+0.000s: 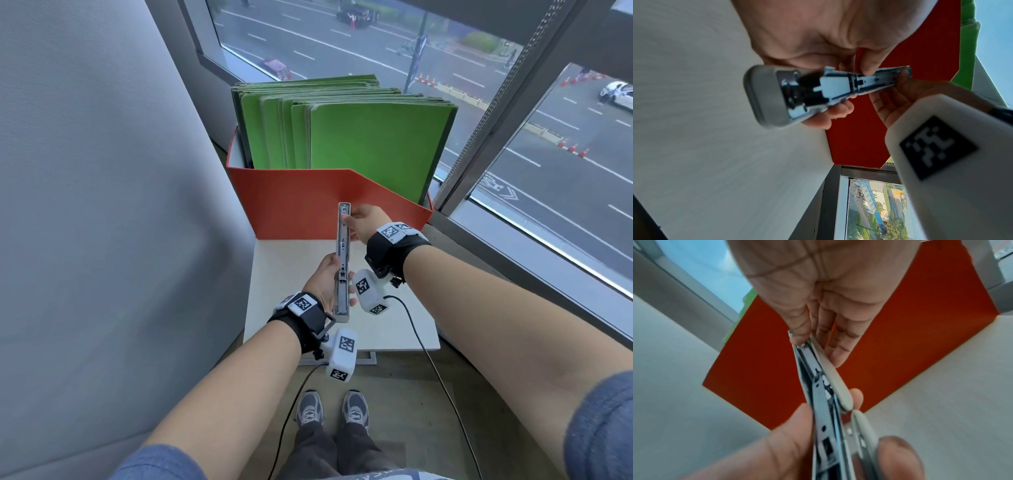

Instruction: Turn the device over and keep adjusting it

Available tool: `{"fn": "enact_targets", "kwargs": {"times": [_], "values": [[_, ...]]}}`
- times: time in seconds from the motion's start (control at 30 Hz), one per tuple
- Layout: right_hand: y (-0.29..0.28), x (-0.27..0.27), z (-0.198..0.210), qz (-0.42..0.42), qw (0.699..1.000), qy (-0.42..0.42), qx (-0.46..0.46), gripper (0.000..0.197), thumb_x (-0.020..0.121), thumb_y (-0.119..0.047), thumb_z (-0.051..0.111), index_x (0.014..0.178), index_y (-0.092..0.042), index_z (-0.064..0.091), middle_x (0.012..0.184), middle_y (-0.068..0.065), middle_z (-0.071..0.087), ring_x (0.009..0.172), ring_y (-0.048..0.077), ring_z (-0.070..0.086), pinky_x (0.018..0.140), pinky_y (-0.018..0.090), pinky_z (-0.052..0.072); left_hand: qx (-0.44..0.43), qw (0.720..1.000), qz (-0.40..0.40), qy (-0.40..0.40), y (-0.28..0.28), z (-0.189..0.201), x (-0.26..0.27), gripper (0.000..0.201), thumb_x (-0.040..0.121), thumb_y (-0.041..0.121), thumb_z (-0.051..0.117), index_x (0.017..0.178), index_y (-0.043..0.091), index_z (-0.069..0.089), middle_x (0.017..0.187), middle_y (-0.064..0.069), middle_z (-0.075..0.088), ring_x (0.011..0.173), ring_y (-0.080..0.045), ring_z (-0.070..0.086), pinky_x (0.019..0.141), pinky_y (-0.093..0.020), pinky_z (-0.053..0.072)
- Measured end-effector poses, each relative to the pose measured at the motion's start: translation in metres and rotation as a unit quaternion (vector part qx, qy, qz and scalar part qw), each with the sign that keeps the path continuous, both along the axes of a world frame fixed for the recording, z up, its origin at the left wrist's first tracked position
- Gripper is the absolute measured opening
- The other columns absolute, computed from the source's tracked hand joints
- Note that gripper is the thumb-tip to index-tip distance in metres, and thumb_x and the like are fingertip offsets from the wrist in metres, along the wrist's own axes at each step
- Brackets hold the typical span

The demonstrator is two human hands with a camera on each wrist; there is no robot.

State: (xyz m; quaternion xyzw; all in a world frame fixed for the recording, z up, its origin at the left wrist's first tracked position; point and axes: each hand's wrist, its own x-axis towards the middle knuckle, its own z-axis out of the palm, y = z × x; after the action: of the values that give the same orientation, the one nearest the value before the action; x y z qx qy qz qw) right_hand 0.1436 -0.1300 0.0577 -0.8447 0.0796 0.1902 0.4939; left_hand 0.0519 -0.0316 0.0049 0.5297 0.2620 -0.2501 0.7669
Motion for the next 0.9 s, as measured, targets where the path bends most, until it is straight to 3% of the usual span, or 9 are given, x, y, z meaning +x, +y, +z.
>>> {"fn": "enact_targets", "kwargs": {"times": [0.1, 0.2, 0.27, 0.37, 0.47, 0.6, 0.77, 0.83, 0.9], "values": [[-0.001, -0.004, 0.006, 0.026, 0.999, -0.041, 0.006, 0.028, 0.092, -0.017, 0.059, 0.116, -0.003, 0.058, 0.112, 0.015, 0.069, 0.092, 0.029, 0.070, 0.079, 0.035, 0.060, -0.027, 0.999, 0.024, 0.033, -0.001, 0.002, 0.003, 0.037, 0.098, 0.045, 0.028, 0.101, 0.018, 0.052, 0.067, -0.002, 0.051, 0.045, -0.017, 0.045, 0.054, -0.030, 0.042], [-0.006, -0.013, 0.018, 0.092, 0.992, -0.083, 0.006, 0.018, 0.090, -0.016, 0.061, 0.106, -0.008, 0.060, 0.102, 0.009, 0.073, 0.087, 0.020, 0.071, 0.072, 0.025, 0.059, -0.061, 0.995, 0.047, 0.070, 0.002, 0.000, 0.010, 0.058, 0.090, 0.064, 0.026, 0.077, 0.016, 0.057, 0.069, -0.004, 0.053, 0.056, -0.021, 0.044, 0.059, -0.032, 0.041], [-0.012, -0.020, 0.025, 0.124, 0.986, -0.109, -0.005, 0.016, 0.087, -0.015, 0.064, 0.102, -0.008, 0.061, 0.098, 0.005, 0.073, 0.087, 0.017, 0.070, 0.073, 0.022, 0.056, -0.059, 0.994, 0.056, 0.071, 0.004, -0.001, 0.014, 0.060, 0.088, 0.068, 0.026, 0.075, 0.017, 0.055, 0.069, -0.006, 0.054, 0.056, -0.023, 0.045, 0.060, -0.032, 0.042], [-0.023, -0.033, 0.028, 0.159, 0.980, -0.117, -0.012, 0.017, 0.081, -0.015, 0.071, 0.096, -0.011, 0.064, 0.094, 0.002, 0.073, 0.087, 0.016, 0.068, 0.081, 0.028, 0.055, -0.053, 0.994, 0.061, 0.070, 0.005, 0.001, 0.018, 0.059, 0.085, 0.070, 0.032, 0.078, 0.016, 0.053, 0.071, -0.008, 0.055, 0.056, -0.024, 0.047, 0.060, -0.033, 0.043], [-0.031, -0.048, 0.020, 0.181, 0.974, -0.136, -0.021, 0.018, 0.074, -0.016, 0.077, 0.089, -0.013, 0.067, 0.092, 0.002, 0.073, 0.086, 0.017, 0.068, 0.080, 0.030, 0.056, -0.046, 0.995, 0.048, 0.068, 0.005, 0.002, 0.020, 0.064, 0.083, 0.071, 0.035, 0.079, 0.012, 0.060, 0.070, -0.006, 0.054, 0.060, -0.022, 0.048, 0.062, -0.033, 0.043], [-0.037, -0.064, 0.003, 0.213, 0.957, -0.197, -0.027, 0.015, 0.072, -0.009, 0.079, 0.084, -0.010, 0.070, 0.093, 0.010, 0.068, 0.084, 0.023, 0.065, 0.077, 0.037, 0.059, -0.051, 0.997, 0.017, 0.058, 0.001, 0.000, 0.020, 0.050, 0.085, 0.064, 0.043, 0.085, 0.020, 0.067, 0.071, -0.002, 0.056, 0.063, -0.019, 0.048, 0.060, -0.030, 0.043], [-0.037, -0.075, -0.017, 0.280, 0.922, -0.258, -0.073, 0.016, 0.076, -0.002, 0.070, 0.090, -0.011, 0.070, 0.099, 0.006, 0.064, 0.082, 0.019, 0.061, 0.072, 0.033, 0.057, -0.059, 0.997, 0.006, 0.054, 0.000, 0.001, 0.019, 0.031, 0.092, 0.044, 0.048, 0.081, 0.018, 0.060, 0.063, 0.003, 0.057, 0.055, -0.014, 0.047, 0.052, -0.026, 0.041], [-0.039, -0.078, -0.017, 0.264, 0.929, -0.251, -0.063, 0.018, 0.078, -0.003, 0.065, 0.093, -0.012, 0.071, 0.102, 0.004, 0.065, 0.084, 0.015, 0.060, 0.073, 0.028, 0.057, -0.052, 0.997, 0.018, 0.058, 0.001, 0.000, 0.020, 0.027, 0.093, 0.038, 0.050, 0.080, 0.017, 0.059, 0.067, 0.000, 0.058, 0.057, -0.014, 0.050, 0.050, -0.025, 0.045], [-0.041, -0.080, -0.017, 0.214, 0.956, -0.195, -0.054, 0.018, 0.081, -0.007, 0.061, 0.097, -0.011, 0.069, 0.101, 0.002, 0.066, 0.086, 0.015, 0.062, 0.075, 0.031, 0.059, -0.040, 0.996, 0.042, 0.061, 0.004, -0.003, 0.021, 0.022, 0.092, 0.033, 0.053, 0.083, 0.014, 0.057, 0.072, -0.003, 0.060, 0.061, -0.016, 0.054, 0.049, -0.025, 0.050]]}}
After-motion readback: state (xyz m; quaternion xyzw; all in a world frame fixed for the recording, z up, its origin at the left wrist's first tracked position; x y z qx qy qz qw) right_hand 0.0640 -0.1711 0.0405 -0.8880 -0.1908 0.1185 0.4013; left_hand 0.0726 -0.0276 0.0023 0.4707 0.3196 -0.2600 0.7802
